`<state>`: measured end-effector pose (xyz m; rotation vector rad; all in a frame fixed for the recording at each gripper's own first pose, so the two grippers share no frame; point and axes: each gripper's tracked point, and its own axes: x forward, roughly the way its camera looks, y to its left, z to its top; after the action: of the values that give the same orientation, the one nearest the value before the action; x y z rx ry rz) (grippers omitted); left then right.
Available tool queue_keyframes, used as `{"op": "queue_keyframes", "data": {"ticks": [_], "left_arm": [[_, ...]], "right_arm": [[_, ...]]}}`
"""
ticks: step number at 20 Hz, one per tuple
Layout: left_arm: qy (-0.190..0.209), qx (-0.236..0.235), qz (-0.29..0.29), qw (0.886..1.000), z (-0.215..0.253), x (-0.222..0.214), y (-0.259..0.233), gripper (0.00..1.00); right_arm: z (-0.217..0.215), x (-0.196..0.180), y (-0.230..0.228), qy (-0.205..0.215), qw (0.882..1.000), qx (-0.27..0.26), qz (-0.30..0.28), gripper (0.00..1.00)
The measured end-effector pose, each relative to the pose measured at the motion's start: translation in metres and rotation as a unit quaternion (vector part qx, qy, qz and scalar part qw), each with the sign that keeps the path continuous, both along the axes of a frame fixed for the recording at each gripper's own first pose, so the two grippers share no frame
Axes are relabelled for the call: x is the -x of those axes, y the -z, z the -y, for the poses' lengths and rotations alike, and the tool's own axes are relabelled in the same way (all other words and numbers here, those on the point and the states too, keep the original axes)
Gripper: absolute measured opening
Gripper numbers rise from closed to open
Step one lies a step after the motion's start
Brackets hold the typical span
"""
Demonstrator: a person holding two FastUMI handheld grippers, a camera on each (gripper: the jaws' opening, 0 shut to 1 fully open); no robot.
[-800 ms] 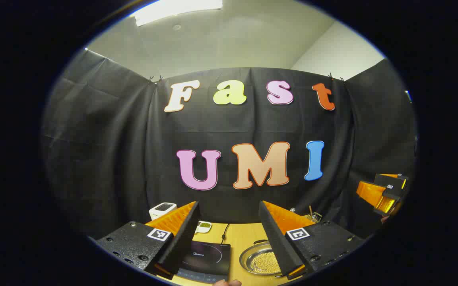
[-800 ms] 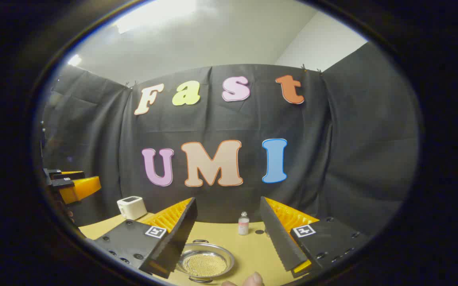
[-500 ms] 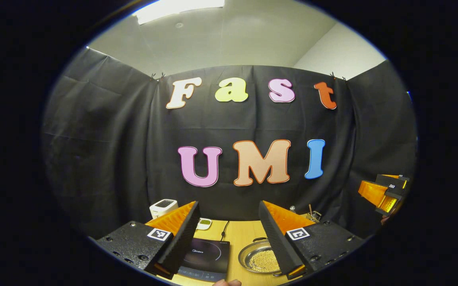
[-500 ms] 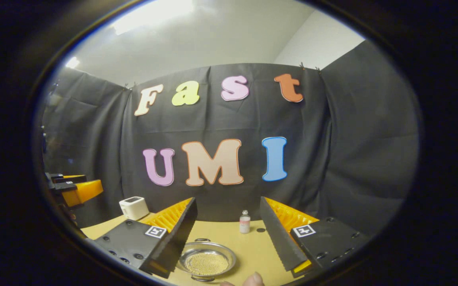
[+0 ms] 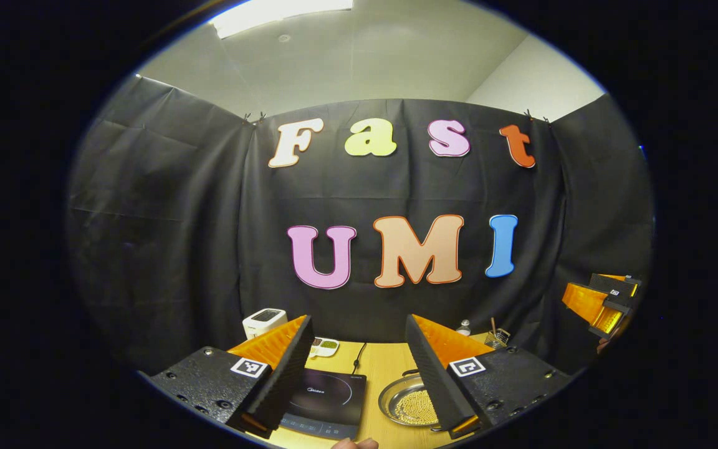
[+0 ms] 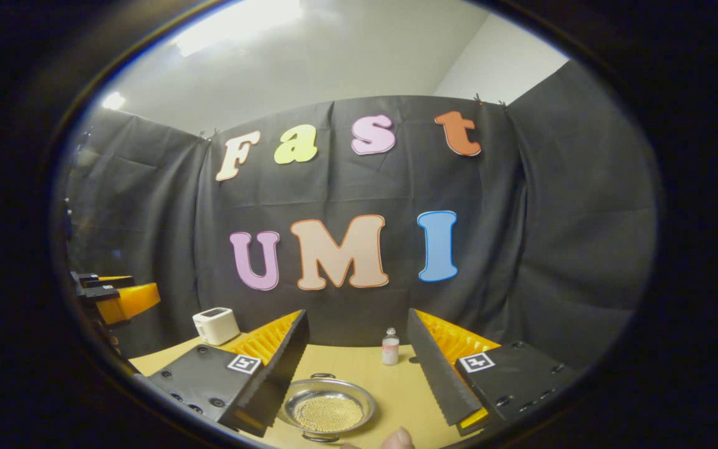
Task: First push the handle of the pot to place it horizontally, then grasp the pot with both hands and set it on the induction cooktop.
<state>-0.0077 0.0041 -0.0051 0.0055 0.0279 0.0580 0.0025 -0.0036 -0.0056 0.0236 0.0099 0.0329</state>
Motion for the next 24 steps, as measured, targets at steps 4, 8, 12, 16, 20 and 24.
{"op": "queue_keyframes", "data": {"ticks": [4, 8, 12, 16, 20, 24], "left_arm": [[-0.003, -0.010, -0.002, 1.000, 0.002, 0.003, 0.000, 0.90], [-0.019, -0.010, -0.012, 1.000, -0.007, 0.007, 0.009, 0.90], [-0.025, 0.001, -0.020, 0.999, -0.021, 0.005, 0.020, 0.90], [-0.021, 0.006, -0.019, 1.000, -0.047, -0.015, 0.027, 0.90], [-0.008, 0.025, -0.034, 0.999, -0.070, -0.032, 0.048, 0.89], [0.008, 0.037, -0.041, 0.998, -0.093, -0.055, 0.062, 0.90]], "right_arm": [[0.001, -0.004, 0.012, -0.007, 1.000, -0.004, -0.010, 0.97], [-0.006, -0.009, 0.030, -0.020, 0.999, -0.008, -0.031, 0.86], [-0.024, -0.013, 0.051, -0.032, 0.998, -0.005, -0.056, 0.66], [-0.060, -0.029, 0.088, -0.042, 0.993, -0.021, -0.106, 0.34], [-0.098, -0.035, 0.133, -0.046, 0.982, -0.036, -0.180, 0.34], [-0.120, -0.054, 0.165, -0.029, 0.972, -0.071, -0.221, 0.06]]}}
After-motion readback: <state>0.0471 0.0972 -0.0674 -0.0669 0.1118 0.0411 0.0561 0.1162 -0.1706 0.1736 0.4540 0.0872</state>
